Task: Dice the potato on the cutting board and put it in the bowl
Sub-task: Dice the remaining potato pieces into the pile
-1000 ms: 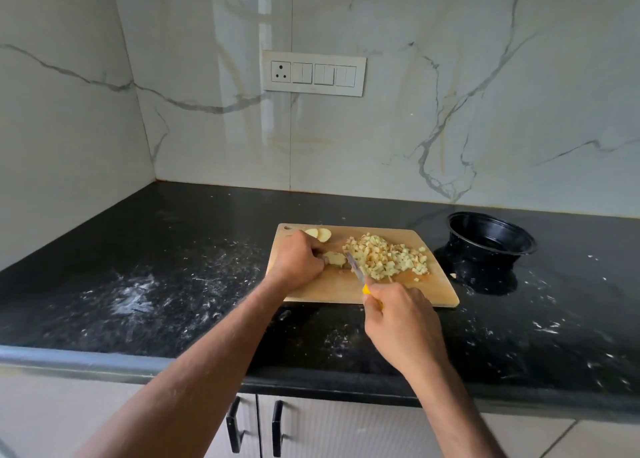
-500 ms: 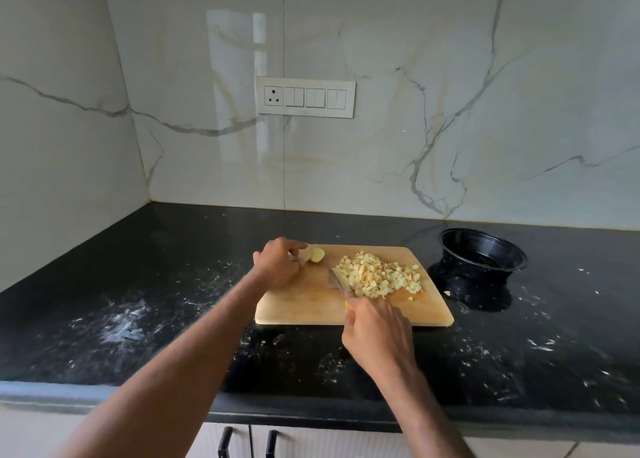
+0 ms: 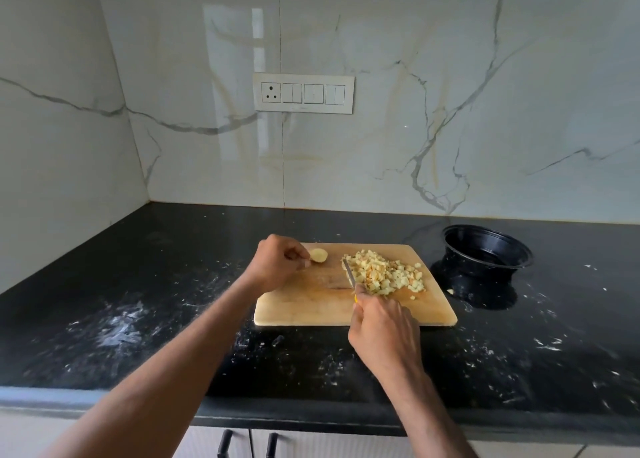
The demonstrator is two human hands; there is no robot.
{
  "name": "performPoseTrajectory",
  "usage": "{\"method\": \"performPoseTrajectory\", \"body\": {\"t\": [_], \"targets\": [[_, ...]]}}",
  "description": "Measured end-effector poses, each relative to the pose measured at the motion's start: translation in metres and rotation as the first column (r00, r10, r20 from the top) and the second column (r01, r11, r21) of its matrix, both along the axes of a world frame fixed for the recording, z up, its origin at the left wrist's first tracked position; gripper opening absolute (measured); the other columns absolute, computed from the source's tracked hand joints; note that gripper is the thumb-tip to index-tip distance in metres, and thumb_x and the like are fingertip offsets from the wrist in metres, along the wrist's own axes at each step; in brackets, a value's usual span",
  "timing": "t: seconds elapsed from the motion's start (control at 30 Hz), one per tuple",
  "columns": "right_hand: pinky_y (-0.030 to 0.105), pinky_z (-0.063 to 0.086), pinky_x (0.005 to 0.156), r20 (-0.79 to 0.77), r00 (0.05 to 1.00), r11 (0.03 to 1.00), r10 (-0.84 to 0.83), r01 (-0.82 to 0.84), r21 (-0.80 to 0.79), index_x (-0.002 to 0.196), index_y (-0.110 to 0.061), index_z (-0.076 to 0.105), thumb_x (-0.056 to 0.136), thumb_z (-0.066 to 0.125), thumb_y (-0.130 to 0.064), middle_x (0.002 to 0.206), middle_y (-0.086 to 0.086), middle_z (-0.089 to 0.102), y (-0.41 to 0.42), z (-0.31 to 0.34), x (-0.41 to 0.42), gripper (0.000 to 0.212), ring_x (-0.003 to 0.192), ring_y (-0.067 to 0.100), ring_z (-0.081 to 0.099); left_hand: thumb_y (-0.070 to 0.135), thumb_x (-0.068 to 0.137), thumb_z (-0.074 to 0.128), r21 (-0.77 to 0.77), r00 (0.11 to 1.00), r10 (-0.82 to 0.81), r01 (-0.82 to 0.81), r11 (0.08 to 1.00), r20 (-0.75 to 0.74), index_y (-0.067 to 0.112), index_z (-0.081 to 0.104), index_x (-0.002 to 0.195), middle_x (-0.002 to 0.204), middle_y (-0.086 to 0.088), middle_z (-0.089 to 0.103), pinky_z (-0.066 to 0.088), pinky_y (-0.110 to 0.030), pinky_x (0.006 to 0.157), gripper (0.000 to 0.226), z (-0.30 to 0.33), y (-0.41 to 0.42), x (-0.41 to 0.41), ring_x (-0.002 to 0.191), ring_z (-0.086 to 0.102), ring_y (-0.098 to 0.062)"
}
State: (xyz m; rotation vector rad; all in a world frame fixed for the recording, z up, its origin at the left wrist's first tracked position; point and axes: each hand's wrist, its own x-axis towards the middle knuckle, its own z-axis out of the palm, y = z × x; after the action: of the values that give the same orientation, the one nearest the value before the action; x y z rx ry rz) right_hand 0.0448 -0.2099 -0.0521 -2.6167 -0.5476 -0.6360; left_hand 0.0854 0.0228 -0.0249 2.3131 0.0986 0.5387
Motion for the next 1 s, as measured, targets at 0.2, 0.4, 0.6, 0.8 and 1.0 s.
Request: {"method": "performPoseTrajectory", "body": {"t": [0.2,0.4,0.6,0.8,1.0], "targets": [[0.019,0.047,0.059,0.002,1.0,1.0,0.017,-0.017,-0.023,0.14,-0.025,0.058,0.102,0.05,-0.032,0.09,-0.008,0.074,0.002,0.001,-0.004,0.039,0.07,0.009,0.065,0.002,0.082,0.079,0.049,0.996,0.08,-0.082,0.995,0.027,0.018,0.078,0.087,0.075,0.013,0.068,0.044,-0.003,0.061,0.017,-0.006,-0.006,-0.013,0.069,0.062,0.001],[0.023,0.053,0.06,0.015,0.999,0.999,0.044,-0.043,-0.03,0.141,-0.025,0.057,0.101,0.052,-0.031,0.087,-0.008,0.074,0.004,0.002,-0.006,0.041,0.069,0.009,0.065,0.045,0.075,0.085,0.191,0.983,0.127,-0.101,0.976,-0.132,0.033,0.076,0.102,0.095,0.015,0.069,0.055,-0.028,0.081,0.03,-0.006,-0.002,-0.021,0.086,0.064,-0.006],[0.021,0.048,0.053,0.024,0.999,0.999,0.039,-0.038,-0.024,0.138,-0.025,0.06,0.1,0.054,-0.031,0.079,-0.007,0.072,0.003,0.001,-0.008,0.039,0.06,0.009,0.056,0.024,0.096,0.062,0.373,0.984,0.149,-0.102,0.922,-0.098,0.022,0.075,0.086,0.089,0.005,0.069,0.051,-0.034,0.078,0.017,-0.001,-0.021,-0.021,0.083,0.063,-0.022],[0.018,0.051,0.053,0.008,0.998,0.998,0.066,-0.066,-0.007,0.14,-0.025,0.058,0.101,0.054,-0.032,0.08,-0.01,0.072,0.002,0.0,-0.005,0.04,0.061,0.006,0.058,0.019,0.084,0.081,0.025,0.983,0.181,-0.18,0.983,-0.037,0.016,0.078,0.079,0.074,0.008,0.069,0.05,-0.015,0.06,0.007,-0.001,-0.046,-0.022,0.069,0.064,-0.006],[0.007,0.022,0.042,0.024,0.999,0.999,0.035,-0.035,0.012,0.128,-0.025,0.068,0.1,0.055,-0.031,0.08,-0.013,0.071,0.003,0.004,-0.012,0.031,0.051,0.002,0.042,0.031,0.079,0.083,0.144,0.99,0.126,-0.116,0.983,-0.064,0.027,0.078,0.084,0.082,0.009,0.072,0.05,-0.027,0.07,0.008,-0.008,-0.029,-0.033,0.08,0.067,-0.016]]}}
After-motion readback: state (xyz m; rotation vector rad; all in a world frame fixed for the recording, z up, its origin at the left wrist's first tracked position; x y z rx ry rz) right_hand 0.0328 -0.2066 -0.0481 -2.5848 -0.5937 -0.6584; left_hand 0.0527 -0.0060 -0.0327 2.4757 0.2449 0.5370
